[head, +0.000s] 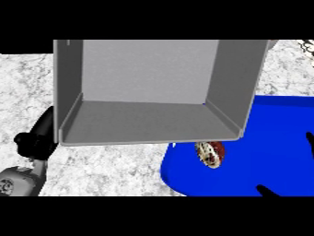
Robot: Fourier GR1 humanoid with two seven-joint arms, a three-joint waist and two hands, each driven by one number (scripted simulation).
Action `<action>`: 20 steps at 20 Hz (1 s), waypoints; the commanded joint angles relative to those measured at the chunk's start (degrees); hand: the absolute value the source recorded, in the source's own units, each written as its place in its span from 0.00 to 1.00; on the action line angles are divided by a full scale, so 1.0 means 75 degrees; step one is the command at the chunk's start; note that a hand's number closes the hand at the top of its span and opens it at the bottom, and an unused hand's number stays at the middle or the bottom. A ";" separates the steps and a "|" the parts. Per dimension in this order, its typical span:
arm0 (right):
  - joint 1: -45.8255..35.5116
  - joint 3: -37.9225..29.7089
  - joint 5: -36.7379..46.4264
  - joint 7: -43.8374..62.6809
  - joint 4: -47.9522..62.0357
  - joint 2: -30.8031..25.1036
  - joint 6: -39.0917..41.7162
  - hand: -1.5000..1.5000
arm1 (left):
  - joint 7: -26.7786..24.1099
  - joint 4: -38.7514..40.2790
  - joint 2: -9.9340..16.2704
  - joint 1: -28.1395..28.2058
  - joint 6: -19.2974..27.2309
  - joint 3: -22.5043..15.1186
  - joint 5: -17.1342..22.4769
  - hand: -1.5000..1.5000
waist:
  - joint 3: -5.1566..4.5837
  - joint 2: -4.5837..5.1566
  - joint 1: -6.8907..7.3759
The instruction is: Pick the cupcake from the tray and place it in the cardboard box
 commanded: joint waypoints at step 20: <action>-0.1508 0.0154 0.1444 0.1341 0.1598 0.2700 0.1615 0.00 | -0.0043 0.0969 -0.0790 -0.0583 -0.0656 -0.0211 -0.0326 0.50 | 0.0077 0.0081 0.0151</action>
